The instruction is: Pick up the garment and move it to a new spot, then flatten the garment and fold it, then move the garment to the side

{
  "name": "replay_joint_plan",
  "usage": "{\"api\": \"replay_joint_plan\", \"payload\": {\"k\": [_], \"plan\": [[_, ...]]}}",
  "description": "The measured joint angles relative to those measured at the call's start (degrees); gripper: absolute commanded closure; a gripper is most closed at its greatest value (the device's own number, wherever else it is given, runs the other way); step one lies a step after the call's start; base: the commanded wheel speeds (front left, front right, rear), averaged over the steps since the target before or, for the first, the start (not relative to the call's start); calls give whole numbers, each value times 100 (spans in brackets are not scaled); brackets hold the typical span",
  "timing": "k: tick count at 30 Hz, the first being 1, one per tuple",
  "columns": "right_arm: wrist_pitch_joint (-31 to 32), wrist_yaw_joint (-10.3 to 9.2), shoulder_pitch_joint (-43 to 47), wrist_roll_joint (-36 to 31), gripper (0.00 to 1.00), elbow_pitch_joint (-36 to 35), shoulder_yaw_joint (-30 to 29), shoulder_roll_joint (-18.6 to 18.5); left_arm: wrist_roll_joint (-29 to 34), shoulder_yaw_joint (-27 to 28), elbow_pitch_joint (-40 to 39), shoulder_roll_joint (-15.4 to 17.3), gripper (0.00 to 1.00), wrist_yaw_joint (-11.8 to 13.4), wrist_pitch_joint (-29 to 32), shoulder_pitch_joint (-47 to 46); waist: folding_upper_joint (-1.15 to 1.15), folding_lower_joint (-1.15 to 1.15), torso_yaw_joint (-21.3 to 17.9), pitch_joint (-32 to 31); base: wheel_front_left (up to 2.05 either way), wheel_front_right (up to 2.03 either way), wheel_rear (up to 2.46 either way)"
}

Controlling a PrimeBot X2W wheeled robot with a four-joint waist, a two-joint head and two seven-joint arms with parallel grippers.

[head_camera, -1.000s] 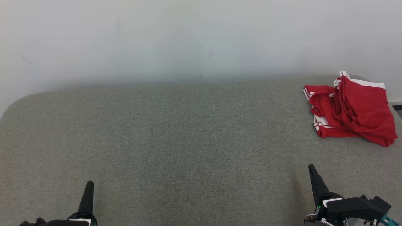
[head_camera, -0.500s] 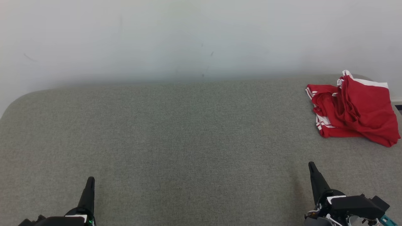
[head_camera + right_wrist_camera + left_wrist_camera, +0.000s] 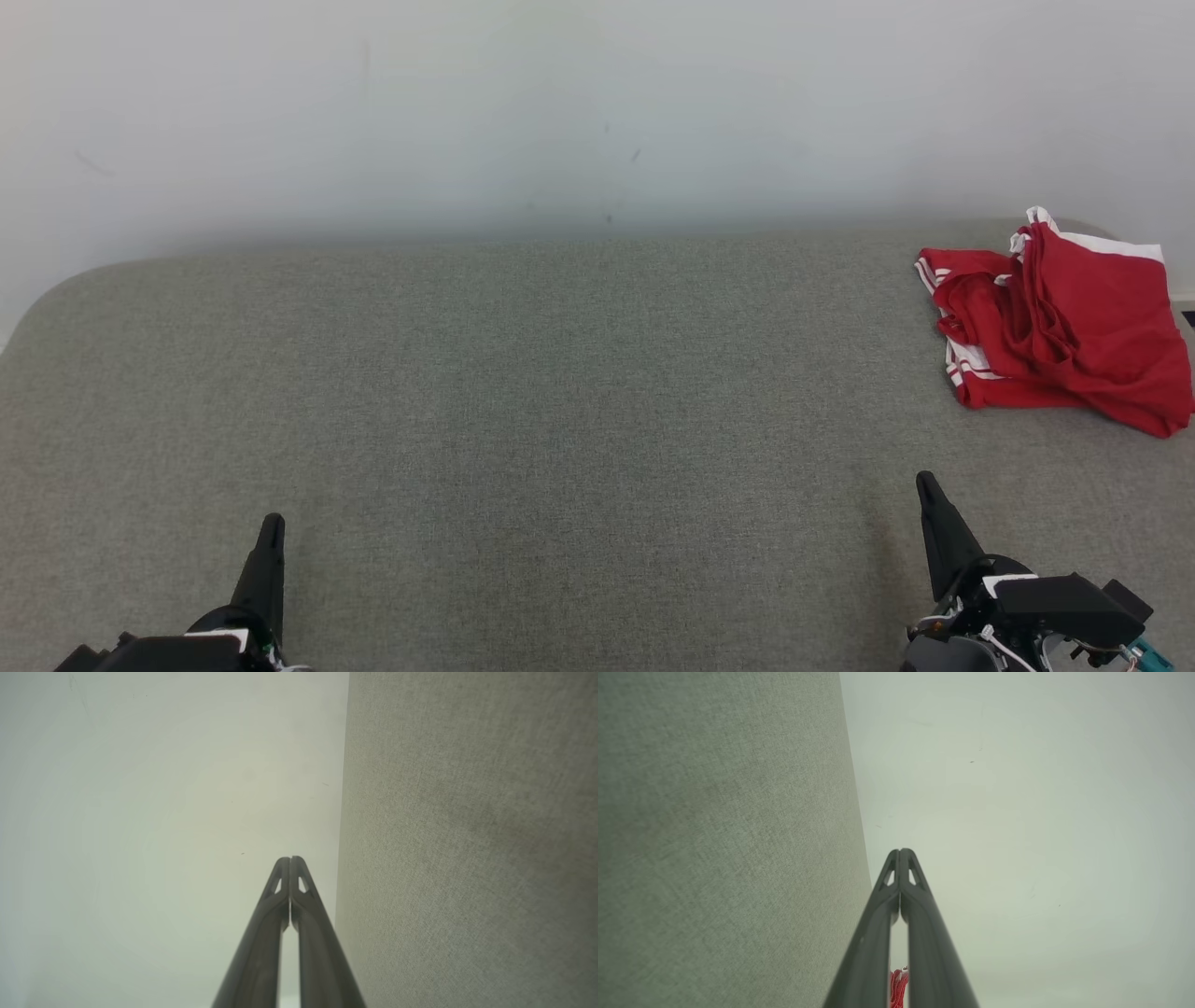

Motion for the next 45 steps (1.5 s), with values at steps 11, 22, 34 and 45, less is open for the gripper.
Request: {"api": "replay_joint_plan", "payload": {"k": [11, 22, 34, 45], "plan": [[0, 0, -8, 8, 100, -2, -2, 2, -12, 1, 1, -1, 100, 0, 7, -5, 0, 0, 0, 0, 0, 0, 0], [1, 0, -8, 8, 100, -2, -3, 2, -12, 1, 1, -1, 100, 0, 7, -6, 0, 0, 0, 0, 0, 0, 0], [1, 0, -8, 8, 100, -2, -2, 2, -13, 1, 1, -1, 100, 0, 7, -7, 0, -1, 0, 0, 0, 0, 0], [1, 0, -8, 8, 100, -2, -2, 2, -13, 0, 1, -2, 100, 0, 7, -8, 0, -1, 0, 0, 0, 0, 0]]}}
